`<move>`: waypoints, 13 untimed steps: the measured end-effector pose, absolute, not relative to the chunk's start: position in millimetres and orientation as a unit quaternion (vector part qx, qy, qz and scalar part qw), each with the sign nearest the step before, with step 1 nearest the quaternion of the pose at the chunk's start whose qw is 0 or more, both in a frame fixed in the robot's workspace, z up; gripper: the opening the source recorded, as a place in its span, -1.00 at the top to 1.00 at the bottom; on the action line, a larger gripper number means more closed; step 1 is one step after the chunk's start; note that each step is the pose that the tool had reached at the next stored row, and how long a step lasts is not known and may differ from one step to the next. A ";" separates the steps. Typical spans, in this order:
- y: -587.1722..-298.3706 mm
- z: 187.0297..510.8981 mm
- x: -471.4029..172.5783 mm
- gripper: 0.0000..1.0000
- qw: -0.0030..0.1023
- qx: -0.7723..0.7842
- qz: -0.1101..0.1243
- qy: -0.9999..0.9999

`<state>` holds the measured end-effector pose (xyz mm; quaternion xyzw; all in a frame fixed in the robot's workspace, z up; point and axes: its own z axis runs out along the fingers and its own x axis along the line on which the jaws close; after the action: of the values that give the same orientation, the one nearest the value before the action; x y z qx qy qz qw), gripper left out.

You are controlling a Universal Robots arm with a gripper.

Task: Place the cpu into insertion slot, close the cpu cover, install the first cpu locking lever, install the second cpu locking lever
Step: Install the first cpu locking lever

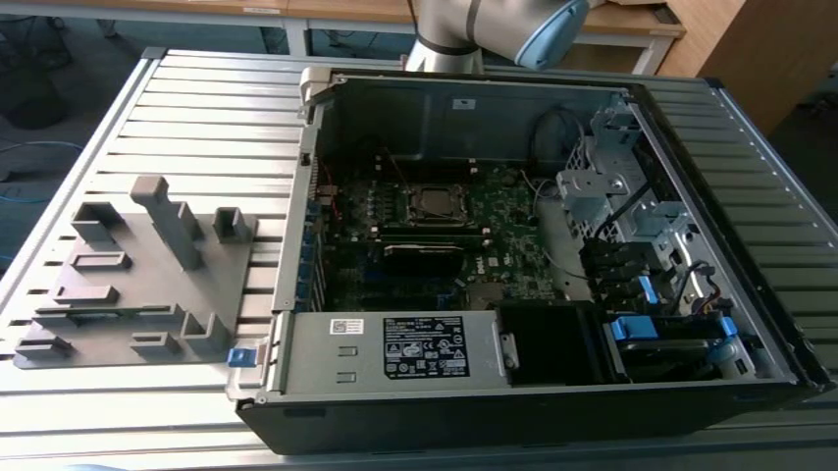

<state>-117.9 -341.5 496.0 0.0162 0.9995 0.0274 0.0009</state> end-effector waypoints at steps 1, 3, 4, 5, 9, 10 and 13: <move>-341.5 495.9 -117.9 0.79 0.001 0.016 0.027 0.999; -341.5 494.7 -118.0 0.79 0.001 0.016 0.027 0.999; -341.5 493.6 -118.0 0.79 0.001 0.016 0.027 0.999; -341.5 492.1 -117.9 0.79 0.001 0.016 0.027 0.999; -341.5 484.9 -117.9 0.79 0.001 0.016 0.027 0.999; -341.5 483.2 -117.9 0.79 0.001 0.016 0.027 0.999; -341.5 477.6 -118.0 0.79 0.001 0.016 0.027 0.999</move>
<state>-118.0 -341.5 477.6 0.0162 0.9995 0.0274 0.0009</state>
